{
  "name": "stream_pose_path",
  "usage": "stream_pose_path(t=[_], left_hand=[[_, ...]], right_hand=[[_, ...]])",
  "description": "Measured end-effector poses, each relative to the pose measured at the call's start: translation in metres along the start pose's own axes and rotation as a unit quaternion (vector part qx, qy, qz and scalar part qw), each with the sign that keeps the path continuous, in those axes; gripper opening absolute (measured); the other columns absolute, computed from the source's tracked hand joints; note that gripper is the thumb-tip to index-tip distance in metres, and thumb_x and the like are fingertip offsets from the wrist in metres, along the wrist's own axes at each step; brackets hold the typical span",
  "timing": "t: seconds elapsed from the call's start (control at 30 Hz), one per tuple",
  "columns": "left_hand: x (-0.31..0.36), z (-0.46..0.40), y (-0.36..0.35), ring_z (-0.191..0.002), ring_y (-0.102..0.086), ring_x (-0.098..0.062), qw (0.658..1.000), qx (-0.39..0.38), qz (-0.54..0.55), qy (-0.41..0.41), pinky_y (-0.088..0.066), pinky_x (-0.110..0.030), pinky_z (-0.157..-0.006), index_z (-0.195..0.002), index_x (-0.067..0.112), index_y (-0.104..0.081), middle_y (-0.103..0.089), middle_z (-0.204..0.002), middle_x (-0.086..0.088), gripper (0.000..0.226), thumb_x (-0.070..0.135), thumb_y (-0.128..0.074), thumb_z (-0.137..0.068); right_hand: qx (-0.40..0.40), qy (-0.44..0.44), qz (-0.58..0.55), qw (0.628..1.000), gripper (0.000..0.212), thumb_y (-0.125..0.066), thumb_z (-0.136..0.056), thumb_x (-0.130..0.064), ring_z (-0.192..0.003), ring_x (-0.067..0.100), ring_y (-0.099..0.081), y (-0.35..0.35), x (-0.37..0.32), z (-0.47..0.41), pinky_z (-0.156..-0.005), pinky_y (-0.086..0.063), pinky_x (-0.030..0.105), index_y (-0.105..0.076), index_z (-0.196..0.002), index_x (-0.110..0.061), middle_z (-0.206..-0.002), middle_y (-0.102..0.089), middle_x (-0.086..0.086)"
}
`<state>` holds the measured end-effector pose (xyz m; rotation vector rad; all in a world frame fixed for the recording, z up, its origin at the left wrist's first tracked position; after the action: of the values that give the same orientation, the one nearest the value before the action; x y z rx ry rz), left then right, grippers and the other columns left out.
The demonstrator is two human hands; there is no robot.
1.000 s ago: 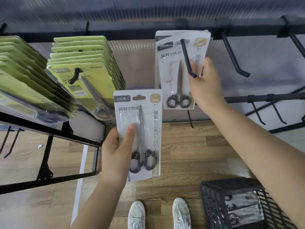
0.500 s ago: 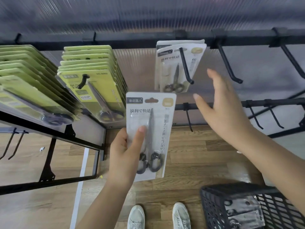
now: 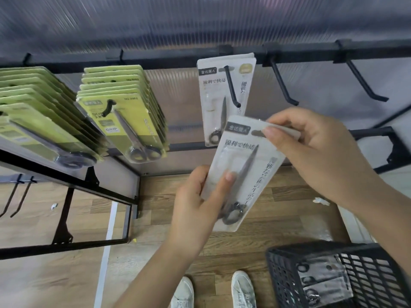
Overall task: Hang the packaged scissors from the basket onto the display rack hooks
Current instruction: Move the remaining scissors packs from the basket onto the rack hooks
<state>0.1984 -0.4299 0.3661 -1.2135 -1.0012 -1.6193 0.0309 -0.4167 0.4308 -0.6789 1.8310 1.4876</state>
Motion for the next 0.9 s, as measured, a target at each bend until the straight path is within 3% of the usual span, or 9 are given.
stream_pose_path(t=[0.1, 0.17, 0.33, 0.5, 0.6, 0.73, 0.83, 0.9], left_hand=[[-0.014, 0.001, 0.004, -0.067, -0.063, -0.002, 0.999, -0.010, 0.033, 0.036, -0.050, -0.013, -0.059, -0.082, 0.017, -0.064, -0.070, -0.072, 0.008, 0.002, 0.019, -0.066, -0.082], [-0.023, 0.004, 0.007, -0.067, -0.066, -0.001, 0.998, -0.002, 0.043, 0.051, -0.051, -0.013, -0.061, -0.082, 0.013, -0.065, -0.072, -0.072, 0.007, 0.004, 0.011, -0.068, -0.081], [-0.028, 0.006, 0.010, -0.074, -0.066, -0.004, 0.997, 0.036, 0.047, 0.054, -0.051, -0.012, -0.063, -0.084, 0.016, -0.067, -0.073, -0.078, 0.007, 0.003, 0.013, -0.067, -0.084], [-0.026, -0.002, 0.013, -0.073, -0.065, -0.002, 0.997, 0.052, 0.030, 0.042, -0.050, -0.012, -0.066, -0.082, 0.020, -0.065, -0.072, -0.076, 0.011, 0.004, 0.018, -0.067, -0.084], [-0.028, -0.008, 0.013, -0.079, -0.067, -0.007, 0.997, 0.055, 0.024, 0.041, -0.052, -0.017, -0.071, -0.084, 0.021, -0.064, -0.072, -0.079, 0.010, 0.003, 0.021, -0.067, -0.084], [-0.033, -0.019, 0.012, -0.076, -0.064, -0.004, 0.997, 0.060, 0.024, 0.050, -0.049, -0.014, -0.069, -0.085, 0.019, -0.063, -0.070, -0.076, 0.010, 0.003, 0.020, -0.066, -0.086], [-0.039, -0.031, 0.012, -0.077, -0.063, -0.001, 0.997, 0.063, 0.006, 0.049, -0.049, -0.011, -0.068, -0.086, 0.022, -0.061, -0.069, -0.080, 0.011, 0.004, 0.024, -0.063, -0.088], [-0.041, -0.039, 0.010, -0.073, -0.060, 0.004, 0.997, 0.061, -0.017, 0.044, -0.046, -0.008, -0.065, -0.085, 0.026, -0.059, -0.066, -0.079, 0.013, 0.005, 0.028, -0.060, -0.090]], right_hand=[[0.007, -0.002, 0.002, 1.000, 0.016, -0.053, -0.092, -0.028, -0.068, 0.010, -0.056, 0.004, -0.008, -0.006, -0.053, -0.039, 0.011, -0.054, -0.080, -0.038, -0.069, -0.064, -0.008], [0.009, -0.002, -0.002, 1.000, 0.016, -0.057, -0.090, -0.027, -0.068, 0.001, -0.057, 0.004, -0.011, -0.011, -0.054, -0.040, 0.007, -0.054, -0.079, -0.037, -0.073, -0.063, -0.015], [0.005, -0.001, 0.016, 1.000, 0.006, -0.058, -0.091, -0.026, -0.076, 0.004, -0.059, -0.001, -0.014, -0.023, -0.060, -0.043, 0.012, -0.056, -0.086, -0.030, -0.083, -0.063, -0.015], [0.009, 0.009, 0.047, 0.999, 0.017, -0.049, -0.094, -0.018, -0.088, -0.001, -0.060, -0.003, -0.013, -0.029, -0.073, -0.046, 0.013, -0.055, -0.094, -0.034, -0.091, -0.060, -0.023], [0.021, 0.018, 0.075, 0.997, 0.016, -0.050, -0.094, -0.017, -0.077, -0.011, -0.054, -0.002, -0.011, -0.034, -0.066, -0.038, 0.001, -0.058, -0.097, -0.031, -0.084, -0.056, -0.026], [0.024, 0.032, 0.130, 0.991, 0.017, -0.050, -0.095, -0.016, -0.067, -0.011, -0.046, -0.006, -0.008, -0.041, -0.061, -0.034, -0.001, -0.063, -0.105, -0.021, -0.089, -0.059, -0.012], [0.037, 0.066, 0.187, 0.980, 0.018, -0.049, -0.096, -0.016, -0.068, 0.001, -0.047, -0.010, -0.010, -0.046, -0.062, -0.036, 0.008, -0.063, -0.106, -0.014, -0.092, -0.056, -0.007], [0.045, 0.089, 0.238, 0.966, 0.017, -0.048, -0.096, -0.012, -0.078, 0.015, -0.052, -0.014, -0.009, -0.049, -0.067, -0.045, 0.030, -0.062, -0.105, -0.009, -0.094, -0.058, 0.001]])
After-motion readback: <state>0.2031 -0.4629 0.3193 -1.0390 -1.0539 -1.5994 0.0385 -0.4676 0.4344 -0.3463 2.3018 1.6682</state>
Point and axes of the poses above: each hand's wrist, its own z-axis away from the middle knuckle, its own y-axis out of the back of the hand, x = y × z, the point moved 3 cm from there along -z, towards the middle knuckle
